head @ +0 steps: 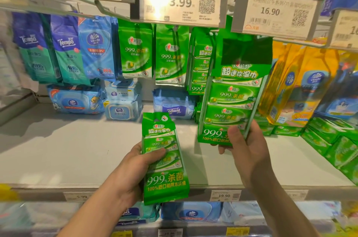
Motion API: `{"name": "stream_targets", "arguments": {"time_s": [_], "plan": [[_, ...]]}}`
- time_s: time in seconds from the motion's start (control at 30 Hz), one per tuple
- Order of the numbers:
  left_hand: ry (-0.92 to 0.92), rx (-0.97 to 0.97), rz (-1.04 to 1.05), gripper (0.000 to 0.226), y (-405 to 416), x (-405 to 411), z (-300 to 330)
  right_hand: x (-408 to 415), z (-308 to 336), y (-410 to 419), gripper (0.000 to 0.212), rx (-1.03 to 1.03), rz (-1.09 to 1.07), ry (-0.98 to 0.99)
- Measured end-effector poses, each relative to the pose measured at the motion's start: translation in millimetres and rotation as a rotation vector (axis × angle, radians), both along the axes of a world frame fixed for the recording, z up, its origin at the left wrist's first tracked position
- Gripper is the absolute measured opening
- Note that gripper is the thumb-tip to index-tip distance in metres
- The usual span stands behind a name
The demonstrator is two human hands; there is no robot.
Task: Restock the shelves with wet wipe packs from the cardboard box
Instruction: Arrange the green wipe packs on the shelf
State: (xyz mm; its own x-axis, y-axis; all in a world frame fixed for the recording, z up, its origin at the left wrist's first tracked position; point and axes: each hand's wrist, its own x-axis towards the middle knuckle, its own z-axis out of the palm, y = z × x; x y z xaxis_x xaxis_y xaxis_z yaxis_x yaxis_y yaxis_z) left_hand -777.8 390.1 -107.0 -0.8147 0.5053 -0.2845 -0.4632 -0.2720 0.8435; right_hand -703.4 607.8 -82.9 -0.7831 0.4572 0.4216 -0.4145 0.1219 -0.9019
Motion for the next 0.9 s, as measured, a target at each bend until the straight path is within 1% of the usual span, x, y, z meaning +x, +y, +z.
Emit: {"name": "stream_targets", "arguments": {"time_s": [0.1,0.17,0.23,0.3,0.37,0.5,0.53,0.63,0.67,0.8,0.9], "plan": [[0.010,0.002,0.013,0.032,-3,-1,0,-9,2,-4,0.039,0.024,-0.015,-0.002],[0.021,0.002,0.028,0.039,-5,-1,0,-16,3,-3,0.037,0.040,-0.047,-0.026],[0.033,0.002,0.035,0.046,-6,-2,0,-24,5,-1,0.021,0.059,-0.081,-0.061],[0.040,-0.001,0.041,0.047,-8,-2,0,-31,10,1,0.015,0.056,-0.111,-0.104],[0.038,-0.007,0.051,0.047,-9,-1,0,-38,17,3,0.018,0.021,-0.128,-0.129],[0.028,-0.017,0.054,0.052,-12,1,1,-55,30,8,0.036,-0.047,-0.145,-0.155],[0.027,-0.021,0.051,0.053,-12,1,1,-60,33,9,0.037,-0.070,-0.154,-0.163],[0.024,-0.026,0.049,0.054,-11,2,2,-73,42,10,0.022,-0.113,-0.148,-0.189],[0.025,-0.026,0.047,0.054,-11,3,3,-76,45,10,0.020,-0.116,-0.150,-0.201],[0.022,-0.015,0.039,0.057,-10,4,5,-83,46,9,0.024,-0.141,-0.157,-0.245],[0.029,-0.003,0.033,0.046,-9,5,5,-82,43,9,0.028,-0.215,-0.138,-0.277]]}}
